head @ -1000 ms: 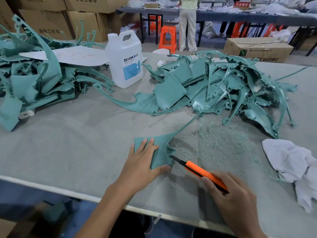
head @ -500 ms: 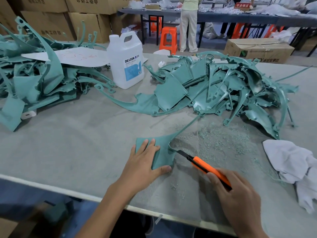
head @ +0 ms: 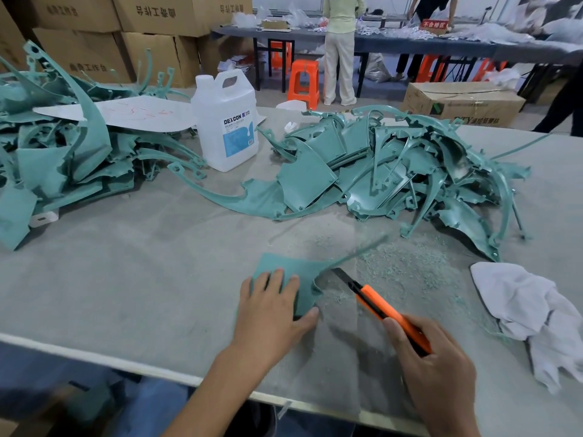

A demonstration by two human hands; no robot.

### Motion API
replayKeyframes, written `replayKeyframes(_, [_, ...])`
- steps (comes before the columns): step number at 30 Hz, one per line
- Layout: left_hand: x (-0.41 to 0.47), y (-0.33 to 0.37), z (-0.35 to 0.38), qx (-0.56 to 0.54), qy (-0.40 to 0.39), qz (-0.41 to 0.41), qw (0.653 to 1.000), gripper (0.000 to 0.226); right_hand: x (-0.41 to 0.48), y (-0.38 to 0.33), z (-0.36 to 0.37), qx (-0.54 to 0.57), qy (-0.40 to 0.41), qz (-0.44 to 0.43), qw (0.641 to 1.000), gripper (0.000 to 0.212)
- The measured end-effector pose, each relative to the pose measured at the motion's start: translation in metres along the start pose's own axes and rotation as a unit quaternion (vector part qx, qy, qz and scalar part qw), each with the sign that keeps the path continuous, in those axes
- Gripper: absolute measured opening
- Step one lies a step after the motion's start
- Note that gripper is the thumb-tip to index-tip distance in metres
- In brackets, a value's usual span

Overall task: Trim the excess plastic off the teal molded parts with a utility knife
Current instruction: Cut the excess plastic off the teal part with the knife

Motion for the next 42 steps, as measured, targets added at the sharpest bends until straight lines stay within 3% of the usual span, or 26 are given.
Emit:
replayKeyframes(3, [0.001, -0.013, 0.011, -0.120, -0.056, 0.034, 0.991, 0.081, -0.001, -0.003, -0.001, 0.000, -0.003, -0.004, 1.000, 0.019])
replayKeyframes(9, [0.000, -0.029, 0.001, -0.246, 0.019, 0.006, 0.969, 0.069, -0.005, -0.010, 0.009, -0.044, -0.045, -0.038, 0.997, 0.028])
replayKeyframes(16, [-0.002, -0.029, -0.001, -0.260, 0.015, -0.004, 0.965, 0.075, 0.000, -0.005, 0.008, -0.069, -0.022, -0.022, 0.997, 0.031])
replayKeyframes(20, [-0.001, -0.028, -0.002, -0.253, 0.019, -0.002, 0.967, 0.077, -0.007, -0.010, 0.008, -0.061, -0.024, -0.068, 0.995, 0.020])
replayKeyframes(25, [-0.003, -0.029, -0.001, -0.259, 0.018, -0.007, 0.966, 0.077, -0.002, -0.003, 0.010, -0.077, -0.036, -0.025, 0.996, 0.020])
replayKeyframes(29, [-0.003, -0.028, 0.000, -0.255, 0.021, -0.007, 0.967, 0.077, -0.005, -0.009, 0.012, -0.080, -0.034, -0.086, 0.993, 0.021])
replayKeyframes(33, [-0.003, -0.027, 0.002, -0.255, 0.014, -0.007, 0.967, 0.079, -0.003, 0.000, 0.012, -0.077, -0.031, -0.049, 0.995, 0.021])
replayKeyframes(37, [-0.002, -0.028, 0.003, -0.247, 0.015, -0.007, 0.969, 0.080, -0.006, -0.006, 0.014, -0.074, -0.029, -0.102, 0.992, 0.018])
replayKeyframes(42, [-0.004, -0.026, 0.005, -0.238, 0.007, -0.002, 0.971, 0.085, -0.004, -0.002, 0.013, -0.087, -0.026, -0.100, 0.991, 0.023])
Point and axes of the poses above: each hand's wrist, its own x-axis towards the middle knuckle, its own z-axis out of the palm, y = z × x, the point moved 7 cm from there along x, towards the middle knuckle, and after that the axes turned 9 degrees about x, right-handed, at the moved point
